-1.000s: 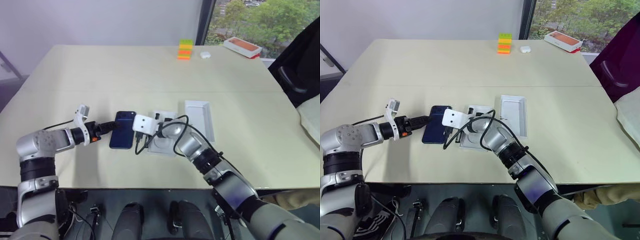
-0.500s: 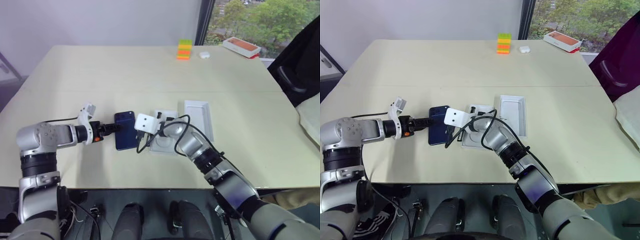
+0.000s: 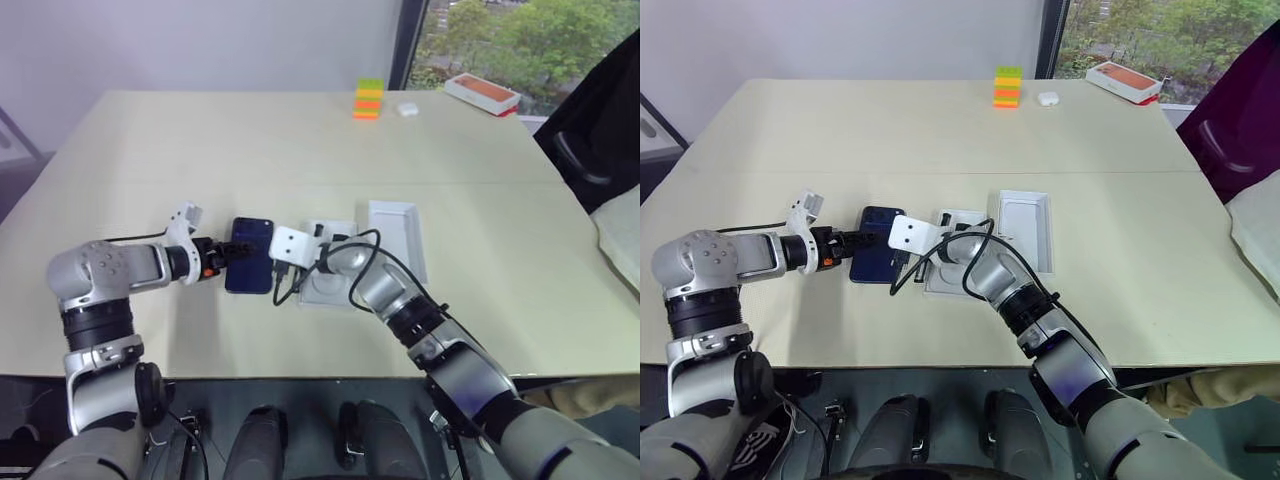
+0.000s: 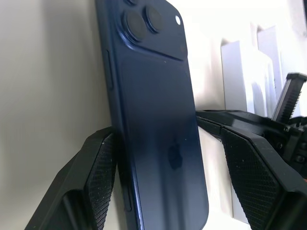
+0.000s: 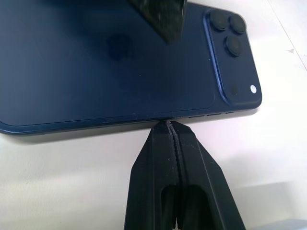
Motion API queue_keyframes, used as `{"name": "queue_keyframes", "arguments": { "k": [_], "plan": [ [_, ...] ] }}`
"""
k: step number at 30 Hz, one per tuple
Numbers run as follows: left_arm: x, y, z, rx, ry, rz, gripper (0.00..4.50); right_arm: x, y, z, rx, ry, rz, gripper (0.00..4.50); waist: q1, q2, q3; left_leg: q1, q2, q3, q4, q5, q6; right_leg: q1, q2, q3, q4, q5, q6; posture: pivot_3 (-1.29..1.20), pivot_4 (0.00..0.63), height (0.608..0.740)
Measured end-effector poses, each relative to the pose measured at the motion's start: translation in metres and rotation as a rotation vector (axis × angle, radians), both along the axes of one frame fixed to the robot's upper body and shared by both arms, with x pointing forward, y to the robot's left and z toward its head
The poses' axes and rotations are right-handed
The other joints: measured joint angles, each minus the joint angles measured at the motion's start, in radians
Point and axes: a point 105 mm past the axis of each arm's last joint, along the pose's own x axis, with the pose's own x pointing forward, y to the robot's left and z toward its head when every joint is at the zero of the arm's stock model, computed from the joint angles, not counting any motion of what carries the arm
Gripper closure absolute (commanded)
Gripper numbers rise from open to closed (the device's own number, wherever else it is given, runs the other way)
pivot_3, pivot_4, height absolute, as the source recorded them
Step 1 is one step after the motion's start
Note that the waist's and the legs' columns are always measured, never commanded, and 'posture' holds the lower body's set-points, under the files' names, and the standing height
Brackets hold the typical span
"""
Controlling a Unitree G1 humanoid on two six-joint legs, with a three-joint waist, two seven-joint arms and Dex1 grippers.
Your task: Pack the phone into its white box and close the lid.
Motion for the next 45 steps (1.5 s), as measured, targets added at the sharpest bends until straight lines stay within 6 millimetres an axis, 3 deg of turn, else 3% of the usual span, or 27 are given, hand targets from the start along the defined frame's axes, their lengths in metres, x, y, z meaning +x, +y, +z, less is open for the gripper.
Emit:
{"name": "queue_keyframes", "arguments": {
  "k": [8, 11, 15, 17, 25, 28, 39, 42, 45],
  "plan": [
    [-0.001, -0.002, -0.001, -0.015, 0.000, 0.002, 1.02, 0.000, 0.001, 0.000, 0.001, -0.001, 0.004, 4.45, -0.003, 0.000, 0.000, 0.000, 0.000, 0.000, 0.000, 0.000, 0.000, 0.000, 0.000, 0.000, 0.000, 0.000, 0.000, 0.00, 0.150, 0.740],
    [-0.002, 0.002, -0.005, -0.041, -0.006, 0.019, 1.85, -0.001, 0.002, 0.000, 0.000, -0.003, 0.009, 4.50, -0.007, 0.000, 0.000, 0.000, 0.000, 0.000, 0.000, 0.000, 0.000, 0.000, 0.000, 0.000, 0.000, 0.000, 0.000, 0.00, 0.150, 0.740],
    [-0.004, 0.003, -0.013, -0.122, 0.019, 0.031, 3.77, -0.002, 0.002, 0.000, 0.000, -0.003, 0.014, 4.50, -0.014, 0.000, 0.000, 0.000, 0.000, 0.000, 0.000, 0.000, 0.000, 0.000, -0.001, 0.000, 0.000, 0.000, 0.001, 0.00, 0.150, 0.740],
    [-0.004, -0.001, -0.009, -0.165, -0.001, 0.010, 3.77, -0.001, 0.001, -0.001, -0.002, -0.002, 0.011, 4.50, -0.015, -0.001, 0.000, 0.000, 0.000, 0.000, 0.000, 0.000, 0.000, 0.001, -0.001, 0.000, -0.001, 0.000, 0.001, 0.00, 0.150, 0.740],
    [-0.007, 0.001, -0.023, -0.246, 0.046, 0.018, 3.77, -0.001, 0.001, -0.001, -0.004, -0.001, 0.013, 4.50, -0.018, 0.000, 0.000, 0.001, 0.000, 0.000, -0.001, 0.000, 0.000, 0.000, -0.001, 0.000, 0.000, -0.001, 0.001, 0.00, 0.150, 0.740],
    [-0.007, -0.001, -0.022, -0.331, 0.051, 0.013, 4.42, -0.001, 0.000, -0.001, -0.006, -0.002, 0.009, 4.50, -0.018, 0.000, 0.000, 0.001, 0.000, 0.000, -0.001, 0.000, 0.000, 0.000, -0.001, 0.000, -0.001, -0.001, 0.002, 0.00, 0.150, 0.740],
    [-0.009, 0.002, -0.023, -0.349, 0.059, 0.009, 4.46, -0.004, -0.003, 0.000, 0.024, 0.026, 0.009, 4.50, -0.021, 0.000, 0.000, 0.001, 0.001, 0.000, -0.001, 0.000, 0.000, 0.000, -0.001, 0.000, -0.001, -0.001, 0.002, 0.00, 0.150, 0.740],
    [-0.011, 0.007, -0.020, -0.381, 0.058, 0.011, 4.46, -0.014, -0.006, 0.011, 0.142, 0.127, 0.017, 4.50, -0.023, 0.000, 0.000, 0.000, 0.001, 0.000, -0.002, 0.000, 0.000, -0.001, 0.000, 0.000, -0.001, -0.001, 0.002, 0.00, 0.150, 0.740],
    [-0.013, 0.012, -0.017, -0.429, 0.037, 0.023, 4.46, -0.022, -0.011, 0.041, 0.310, 0.226, 0.034, 4.50, -0.026, 0.000, 0.000, -0.002, 0.004, 0.000, -0.002, 0.000, 0.000, -0.003, 0.000, 0.000, 0.000, 0.000, 0.001, 0.00, 0.150, 0.740]
  ]
}}
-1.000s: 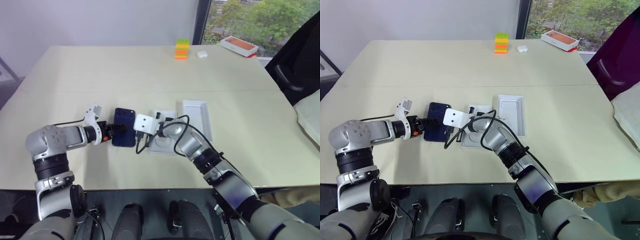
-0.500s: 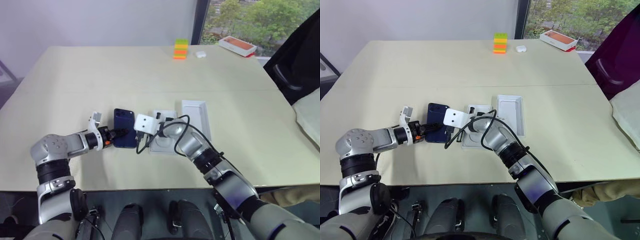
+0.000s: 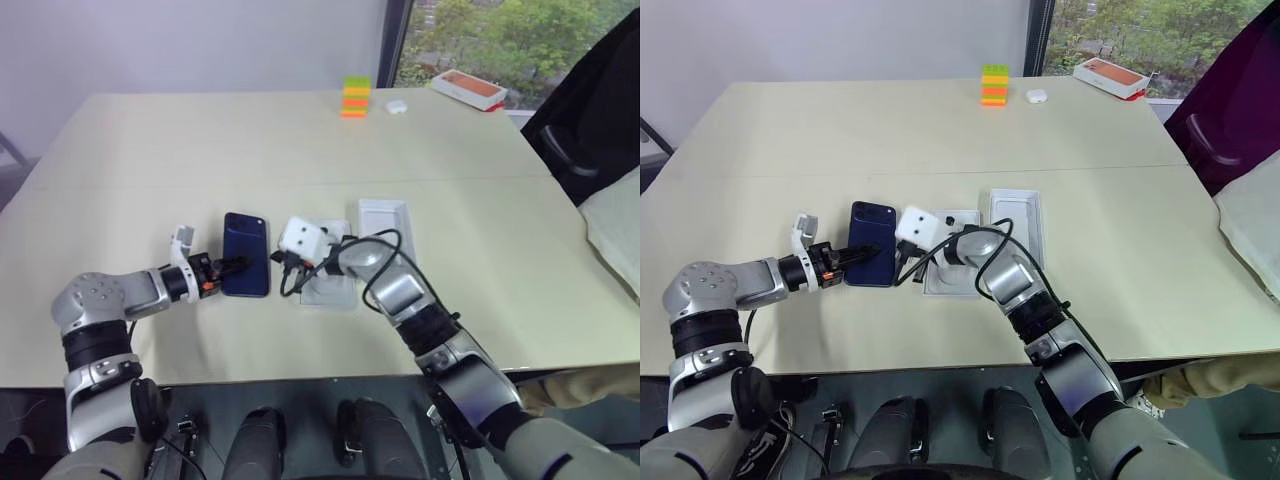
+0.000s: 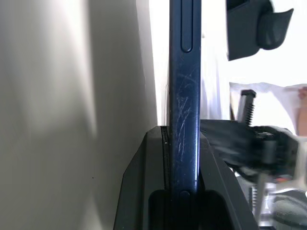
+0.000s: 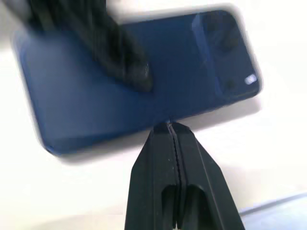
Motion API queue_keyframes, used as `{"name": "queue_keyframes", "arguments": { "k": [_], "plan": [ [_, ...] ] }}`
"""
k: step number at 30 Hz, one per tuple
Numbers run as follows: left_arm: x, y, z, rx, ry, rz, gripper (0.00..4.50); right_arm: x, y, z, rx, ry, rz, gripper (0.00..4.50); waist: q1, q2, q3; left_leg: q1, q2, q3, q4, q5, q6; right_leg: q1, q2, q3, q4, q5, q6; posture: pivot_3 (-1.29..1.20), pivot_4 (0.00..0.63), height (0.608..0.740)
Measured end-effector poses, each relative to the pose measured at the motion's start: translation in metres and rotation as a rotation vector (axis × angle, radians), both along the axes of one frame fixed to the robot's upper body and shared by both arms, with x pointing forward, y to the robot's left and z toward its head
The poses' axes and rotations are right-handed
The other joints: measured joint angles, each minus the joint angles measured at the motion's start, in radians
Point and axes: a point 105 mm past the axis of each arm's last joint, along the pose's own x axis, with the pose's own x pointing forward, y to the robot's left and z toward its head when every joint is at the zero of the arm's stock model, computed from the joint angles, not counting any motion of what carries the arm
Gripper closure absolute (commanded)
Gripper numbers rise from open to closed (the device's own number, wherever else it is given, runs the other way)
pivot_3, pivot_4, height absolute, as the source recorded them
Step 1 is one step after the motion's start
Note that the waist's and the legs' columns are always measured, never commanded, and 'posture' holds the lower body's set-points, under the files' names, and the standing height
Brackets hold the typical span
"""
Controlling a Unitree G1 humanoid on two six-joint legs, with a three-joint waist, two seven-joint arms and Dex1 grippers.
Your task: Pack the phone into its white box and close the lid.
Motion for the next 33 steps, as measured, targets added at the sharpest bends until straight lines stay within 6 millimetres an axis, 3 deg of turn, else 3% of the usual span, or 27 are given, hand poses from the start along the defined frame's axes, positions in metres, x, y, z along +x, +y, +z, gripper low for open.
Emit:
{"name": "queue_keyframes", "arguments": {
  "k": [2, 5, 7, 12, 13, 18, 22, 26, 30, 32, 33],
  "plan": [
    [-0.001, 0.002, 0.001, -0.023, -0.011, 0.008, 4.46, -0.005, -0.003, 0.019, 0.085, 0.034, 0.012, 4.50, 0.002, 0.000, 0.000, -0.001, 0.000, 0.000, 0.000, 0.000, 0.000, -0.001, 0.001, 0.000, 0.000, 0.000, 0.000, 0.00, 0.150, 0.740],
    [-0.001, 0.003, 0.002, -0.035, -0.023, 0.014, 4.50, -0.015, -0.010, 0.036, 0.163, 0.105, 0.041, 3.65, 0.006, 0.000, 0.000, -0.002, 0.000, 0.000, 0.000, 0.000, 0.000, -0.003, 0.003, -0.001, 0.000, 0.000, -0.001, 0.00, 0.150, 0.740],
    [-0.001, 0.003, 0.003, -0.038, -0.023, 0.010, 4.50, -0.021, -0.019, 0.036, 0.166, 0.134, 0.057, 2.76, 0.007, 0.000, 0.000, -0.003, 0.000, 0.000, 0.000, 0.000, 0.000, -0.003, 0.003, 0.000, -0.001, 0.000, -0.001, 0.00, 0.150, 0.740],
    [-0.004, 0.003, 0.005, -0.066, -0.012, 0.000, 4.50, -0.026, -0.065, 0.015, 0.002, 0.086, 0.044, 0.22, 0.010, -0.001, 0.001, -0.006, -0.004, 0.001, 0.000, 0.000, 0.000, -0.005, 0.000, 0.000, -0.003, -0.002, 0.003, 0.00, 0.150, 0.740],
    [-0.005, 0.002, 0.005, -0.065, -0.007, -0.001, 4.50, -0.029, -0.071, 0.011, -0.024, 0.080, 0.055, 0.10, 0.010, -0.002, 0.001, -0.006, -0.004, 0.001, 0.000, 0.000, 0.001, -0.005, 0.000, 0.000, -0.003, -0.002, 0.003, 0.00, 0.150, 0.740],
    [-0.006, -0.004, 0.007, -0.074, -0.005, -0.021, 4.50, -0.053, -0.080, -0.004, -0.137, 0.060, 0.176, 0.10, 0.008, -0.003, 0.002, -0.006, -0.003, 0.001, -0.001, 0.000, 0.001, -0.006, 0.003, 0.000, -0.002, -0.002, 0.003, 0.00, 0.150, 0.740],
    [-0.005, -0.016, 0.018, -0.105, -0.023, -0.060, 4.50, -0.057, -0.078, -0.005, -0.150, 0.044, 0.198, 0.10, 0.009, -0.004, 0.003, -0.006, -0.002, 0.001, 0.000, 0.000, 0.000, -0.006, 0.003, -0.001, -0.001, -0.002, 0.003, 0.00, 0.150, 0.740],
    [-0.006, -0.027, 0.031, -0.099, -0.062, -0.105, 4.50, -0.063, -0.076, -0.026, -0.245, 0.012, 0.233, 0.10, 0.010, -0.004, 0.003, -0.006, -0.002, 0.001, 0.000, 0.000, 0.000, -0.006, 0.003, 0.000, -0.002, -0.002, 0.003, 0.00, 0.150, 0.740],
    [-0.003, -0.035, 0.039, -0.095, -0.094, -0.109, 4.50, -0.053, -0.074, -0.044, -0.311, -0.002, 0.185, 0.10, 0.008, -0.006, 0.004, -0.006, -0.003, 0.001, 0.000, 0.000, 0.000, -0.006, 0.002, 0.000, -0.002, -0.002, 0.003, 0.00, 0.150, 0.740],
    [-0.002, -0.032, 0.040, -0.091, -0.098, -0.097, 4.50, -0.051, -0.073, -0.043, -0.314, -0.010, 0.180, 0.10, 0.008, -0.006, 0.004, -0.006, -0.002, 0.001, 0.000, 0.000, 0.000, -0.006, 0.003, 0.000, -0.001, -0.001, 0.003, 0.00, 0.150, 0.740],
    [-0.002, -0.031, 0.040, -0.085, -0.097, -0.094, 4.50, -0.050, -0.073, -0.042, -0.319, -0.017, 0.177, 0.63, 0.009, -0.006, 0.004, -0.006, -0.002, 0.001, 0.000, 0.000, 0.000, -0.006, 0.003, 0.000, -0.001, -0.001, 0.003, 0.00, 0.150, 0.740]
  ]
}}
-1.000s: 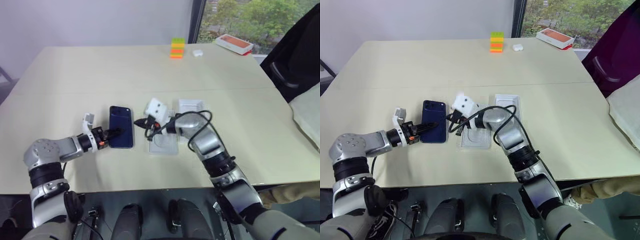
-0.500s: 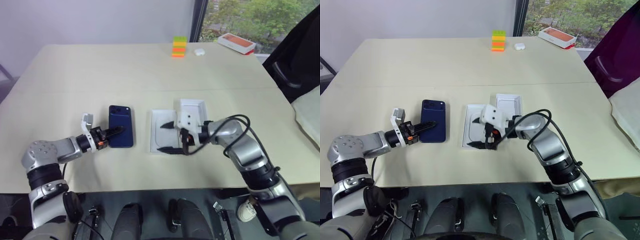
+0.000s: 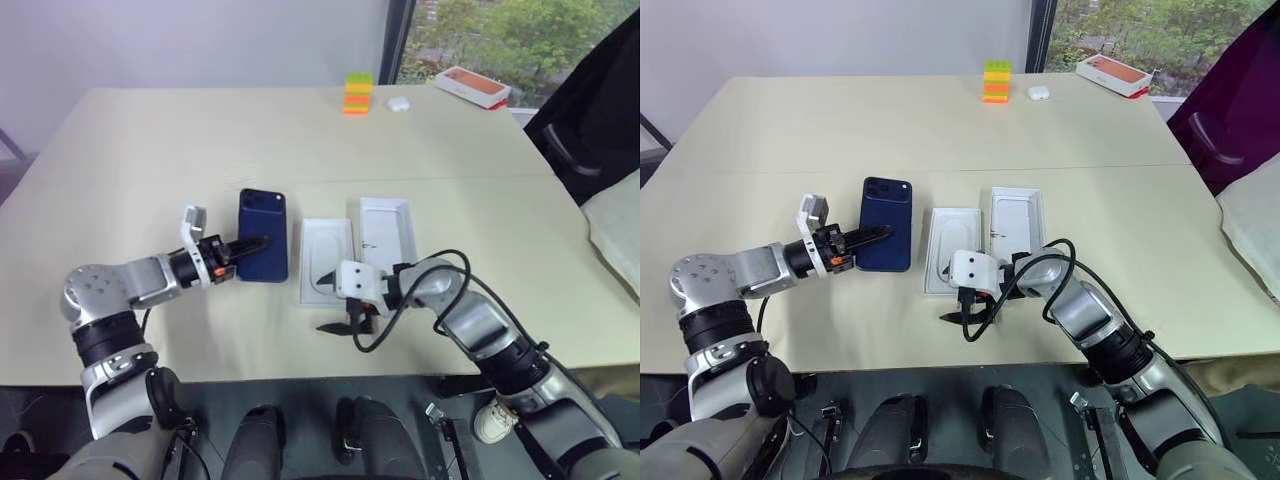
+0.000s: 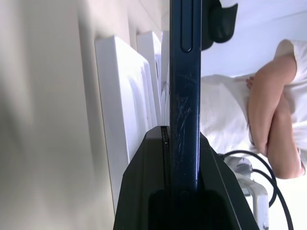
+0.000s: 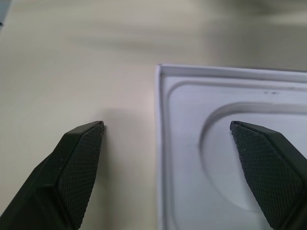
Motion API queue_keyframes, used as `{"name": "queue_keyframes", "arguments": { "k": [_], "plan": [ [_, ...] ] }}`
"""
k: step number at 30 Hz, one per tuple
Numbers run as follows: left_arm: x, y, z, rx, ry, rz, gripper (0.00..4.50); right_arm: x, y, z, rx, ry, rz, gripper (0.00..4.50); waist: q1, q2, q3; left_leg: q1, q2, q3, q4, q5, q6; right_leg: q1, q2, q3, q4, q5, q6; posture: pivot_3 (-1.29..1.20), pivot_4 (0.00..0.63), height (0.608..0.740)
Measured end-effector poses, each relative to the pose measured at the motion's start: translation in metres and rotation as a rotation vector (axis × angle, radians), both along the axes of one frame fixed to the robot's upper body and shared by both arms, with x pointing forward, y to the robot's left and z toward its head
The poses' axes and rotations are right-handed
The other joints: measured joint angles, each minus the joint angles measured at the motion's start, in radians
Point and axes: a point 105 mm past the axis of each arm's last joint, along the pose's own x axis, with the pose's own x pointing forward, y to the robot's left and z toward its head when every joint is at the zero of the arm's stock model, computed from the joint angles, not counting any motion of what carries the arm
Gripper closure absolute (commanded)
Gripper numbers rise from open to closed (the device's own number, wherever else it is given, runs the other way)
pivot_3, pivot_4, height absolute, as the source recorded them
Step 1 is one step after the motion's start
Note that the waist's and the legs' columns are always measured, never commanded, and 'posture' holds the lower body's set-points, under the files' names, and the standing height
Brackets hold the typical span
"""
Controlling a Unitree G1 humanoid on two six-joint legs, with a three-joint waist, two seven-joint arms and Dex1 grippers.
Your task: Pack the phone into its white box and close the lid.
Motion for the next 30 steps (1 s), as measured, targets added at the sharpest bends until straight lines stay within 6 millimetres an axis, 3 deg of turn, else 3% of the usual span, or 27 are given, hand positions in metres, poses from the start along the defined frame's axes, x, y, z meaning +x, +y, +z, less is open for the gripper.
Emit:
{"name": "queue_keyframes", "arguments": {
  "k": [1, 5, 9, 13, 22, 30],
  "plan": [
    [0.000, 0.001, -0.001, 0.005, 0.002, 0.003, 4.50, 0.001, 0.000, 0.000, -0.006, -0.006, -0.001, 0.93, 0.001, 0.000, 0.000, 0.000, 0.000, 0.000, 0.000, 0.000, 0.000, 0.000, 0.000, 0.000, 0.000, 0.000, 0.000, 0.00, 0.150, 0.740],
    [-0.001, 0.008, 0.000, 0.012, 0.003, 0.023, 4.50, 0.000, -0.001, -0.001, -0.024, -0.009, 0.006, 2.85, 0.001, 0.000, 0.000, 0.000, 0.000, 0.000, 0.000, 0.000, 0.000, 0.000, 0.000, 0.000, 0.000, 0.000, 0.000, 0.00, 0.150, 0.740],
    [-0.001, 0.013, 0.001, 0.018, -0.001, 0.037, 4.50, 0.000, -0.003, -0.001, -0.041, -0.029, 0.014, 2.85, 0.001, 0.000, 0.000, 0.000, 0.000, 0.000, 0.000, 0.000, 0.000, 0.001, -0.001, 0.000, 0.000, 0.000, 0.000, 0.00, 0.150, 0.740],
    [0.000, 0.013, 0.001, 0.018, 0.000, 0.037, 4.50, 0.000, -0.002, 0.001, -0.042, -0.040, 0.020, 3.91, 0.000, -0.001, 0.000, 0.001, 0.000, 0.000, 0.000, 0.000, 0.000, 0.001, 0.000, 0.000, 0.000, 0.000, 0.000, 0.00, 0.150, 0.740],
    [0.000, 0.013, 0.001, 0.021, 0.002, 0.038, 4.50, 0.002, 0.008, 0.001, -0.009, -0.048, -0.002, 3.97, -0.003, -0.001, 0.000, 0.001, 0.001, 0.000, 0.000, 0.000, 0.000, 0.002, 0.001, 0.000, 0.000, 0.000, -0.001, 0.00, 0.150, 0.740],
    [0.004, 0.012, 0.001, 0.007, 0.017, 0.041, 4.50, 0.004, 0.041, 0.001, 0.053, -0.039, -0.019, 3.97, -0.003, -0.001, 0.000, 0.002, 0.003, 0.000, 0.000, 0.000, 0.000, 0.001, 0.002, 0.000, 0.000, 0.001, -0.001, 0.00, 0.150, 0.740]
  ]
}}
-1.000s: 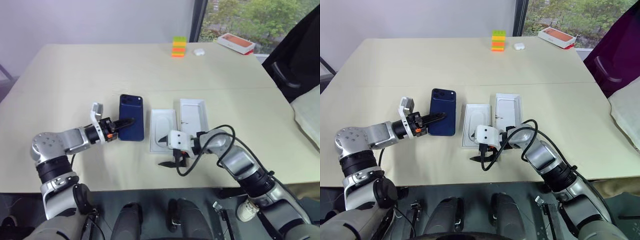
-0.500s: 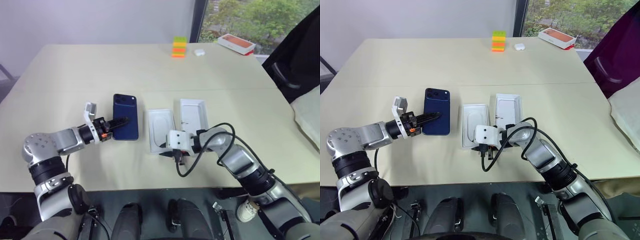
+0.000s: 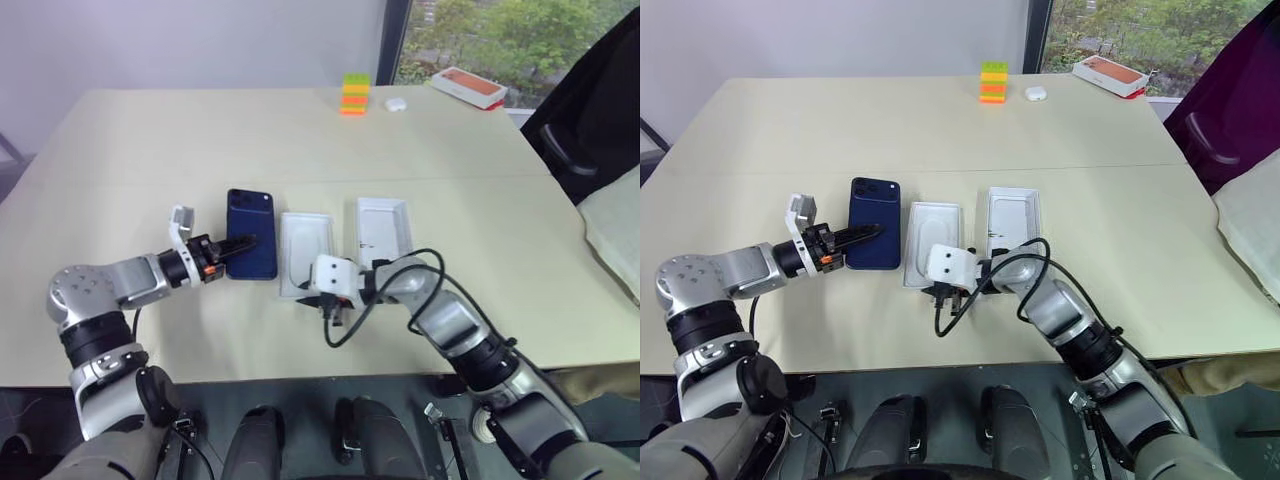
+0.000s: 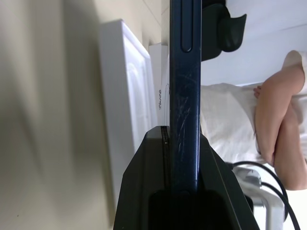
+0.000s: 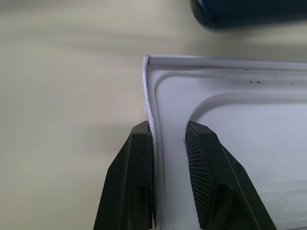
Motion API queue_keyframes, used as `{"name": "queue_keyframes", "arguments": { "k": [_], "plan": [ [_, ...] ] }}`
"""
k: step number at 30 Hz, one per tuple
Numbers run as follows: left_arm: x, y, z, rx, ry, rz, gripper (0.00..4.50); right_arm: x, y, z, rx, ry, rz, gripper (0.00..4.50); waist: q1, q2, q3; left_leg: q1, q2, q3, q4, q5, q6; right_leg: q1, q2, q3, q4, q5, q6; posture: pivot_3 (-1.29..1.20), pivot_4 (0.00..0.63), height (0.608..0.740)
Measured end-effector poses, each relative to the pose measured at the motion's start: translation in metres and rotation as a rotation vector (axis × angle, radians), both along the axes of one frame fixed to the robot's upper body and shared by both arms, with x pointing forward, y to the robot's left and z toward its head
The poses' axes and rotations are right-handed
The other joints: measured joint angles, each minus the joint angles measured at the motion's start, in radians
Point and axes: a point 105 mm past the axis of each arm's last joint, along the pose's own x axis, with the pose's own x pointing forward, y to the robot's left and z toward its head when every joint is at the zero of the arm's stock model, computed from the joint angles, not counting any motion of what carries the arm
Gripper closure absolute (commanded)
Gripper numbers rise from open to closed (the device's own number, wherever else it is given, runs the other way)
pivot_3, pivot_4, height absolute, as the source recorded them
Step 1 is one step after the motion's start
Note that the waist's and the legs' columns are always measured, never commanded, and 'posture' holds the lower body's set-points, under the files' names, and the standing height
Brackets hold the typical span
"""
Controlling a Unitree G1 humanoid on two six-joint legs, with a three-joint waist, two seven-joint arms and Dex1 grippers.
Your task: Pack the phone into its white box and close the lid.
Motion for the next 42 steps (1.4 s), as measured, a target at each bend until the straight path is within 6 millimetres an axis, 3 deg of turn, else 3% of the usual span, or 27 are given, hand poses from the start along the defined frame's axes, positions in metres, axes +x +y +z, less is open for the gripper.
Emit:
{"name": "queue_keyframes", "arguments": {
  "k": [4, 12, 18, 23, 29, 42],
  "plan": [
    [0.002, 0.000, 0.004, 0.000, -0.014, 0.003, 4.50, 0.000, 0.009, 0.001, 0.019, 0.024, -0.007, 3.97, -0.001, 0.000, 0.000, 0.000, 0.000, 0.000, 0.000, 0.000, 0.000, 0.000, 0.000, 0.000, 0.000, 0.001, -0.001, 0.00, 0.150, 0.740],
    [0.004, 0.000, 0.003, 0.010, -0.010, 0.019, 4.50, 0.005, 0.009, -0.004, 0.021, 0.077, -0.035, 0.09, 0.003, 0.000, 0.000, 0.000, -0.001, 0.000, 0.000, 0.000, 0.000, 0.000, -0.001, 0.000, 0.000, 0.002, -0.003, 0.00, 0.150, 0.740],
    [0.004, -0.005, 0.000, 0.006, -0.001, 0.011, 4.50, 0.003, 0.001, 0.012, 0.088, 0.141, -0.054, 0.09, 0.004, 0.000, 0.000, -0.001, -0.001, 0.000, 0.000, 0.000, 0.000, 0.000, -0.001, 0.000, 0.000, 0.002, -0.003, 0.00, 0.150, 0.740],
    [0.004, -0.016, -0.002, -0.007, 0.006, -0.010, 4.50, 0.009, -0.028, 0.043, 0.176, 0.140, -0.101, 0.09, 0.005, 0.000, 0.000, -0.001, -0.002, 0.000, 0.000, 0.000, 0.000, 0.000, -0.001, 0.000, 0.000, 0.002, -0.003, 0.00, 0.150, 0.740],
    [0.001, -0.048, -0.009, -0.005, 0.018, -0.090, 4.50, 0.011, -0.085, 0.054, 0.215, 0.144, -0.165, 0.09, 0.011, -0.002, 0.001, -0.002, -0.003, 0.002, 0.000, 0.000, 0.000, 0.000, -0.002, -0.001, -0.002, 0.000, 0.000, 0.00, 0.150, 0.740],
    [0.004, -0.049, -0.015, 0.069, 0.037, -0.085, 4.50, 0.016, -0.103, 0.049, 0.212, 0.125, -0.201, 0.09, 0.006, -0.001, 0.001, -0.001, 0.000, 0.003, 0.000, 0.000, 0.000, -0.001, 0.001, 0.000, -0.001, 0.000, 0.000, 0.00, 0.150, 0.740]
  ]
}}
